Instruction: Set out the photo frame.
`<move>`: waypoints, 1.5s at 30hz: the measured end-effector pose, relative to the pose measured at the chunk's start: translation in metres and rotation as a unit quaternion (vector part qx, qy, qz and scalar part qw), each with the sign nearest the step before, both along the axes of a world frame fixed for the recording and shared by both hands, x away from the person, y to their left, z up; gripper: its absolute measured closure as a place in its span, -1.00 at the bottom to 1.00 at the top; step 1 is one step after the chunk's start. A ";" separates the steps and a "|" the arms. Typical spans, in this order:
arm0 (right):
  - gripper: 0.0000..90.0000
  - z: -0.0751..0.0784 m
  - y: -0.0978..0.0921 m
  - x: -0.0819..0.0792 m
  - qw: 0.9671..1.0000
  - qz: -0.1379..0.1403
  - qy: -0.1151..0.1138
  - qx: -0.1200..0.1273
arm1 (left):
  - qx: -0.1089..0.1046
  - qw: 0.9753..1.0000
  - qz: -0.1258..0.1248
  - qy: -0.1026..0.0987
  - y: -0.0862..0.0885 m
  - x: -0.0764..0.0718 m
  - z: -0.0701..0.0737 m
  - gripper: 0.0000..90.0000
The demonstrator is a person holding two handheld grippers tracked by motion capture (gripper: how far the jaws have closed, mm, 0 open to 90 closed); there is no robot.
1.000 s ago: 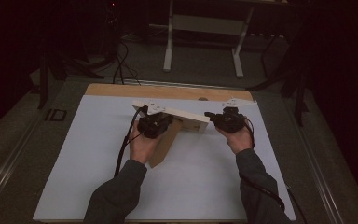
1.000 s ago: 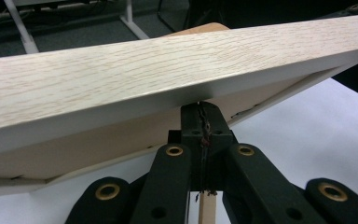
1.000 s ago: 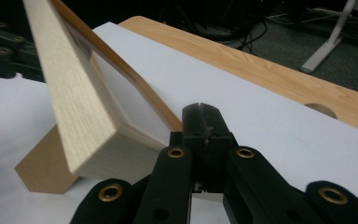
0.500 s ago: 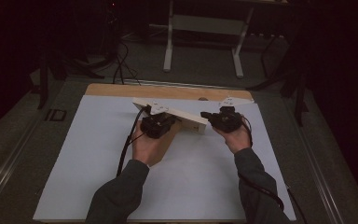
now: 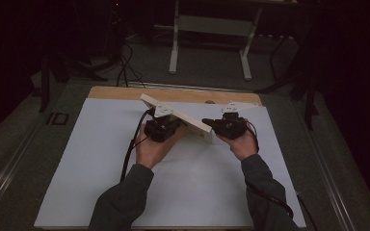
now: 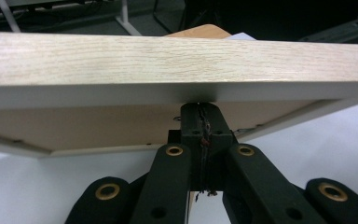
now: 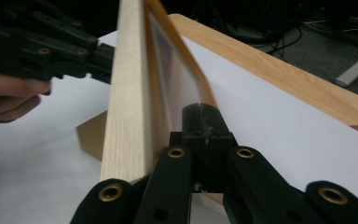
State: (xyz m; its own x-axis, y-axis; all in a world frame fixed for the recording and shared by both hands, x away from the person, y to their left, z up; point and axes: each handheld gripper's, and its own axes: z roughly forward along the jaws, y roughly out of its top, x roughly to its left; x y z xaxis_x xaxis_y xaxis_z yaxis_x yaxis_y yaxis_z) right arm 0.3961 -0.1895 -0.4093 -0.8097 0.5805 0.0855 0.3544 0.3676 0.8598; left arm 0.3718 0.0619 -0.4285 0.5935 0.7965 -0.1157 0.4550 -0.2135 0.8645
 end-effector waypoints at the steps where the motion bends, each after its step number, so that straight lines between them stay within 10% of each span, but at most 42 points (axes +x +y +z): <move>1: 1.00 0.000 0.001 -0.001 1.000 0.004 0.002 0.000 | 0.000 1.000 0.000 0.001 0.001 0.000 0.000 1.00; 45: 1.00 -0.009 -0.001 -0.022 0.999 0.049 0.003 -0.020 | 0.009 1.000 -0.025 0.002 -0.001 0.000 0.000 1.00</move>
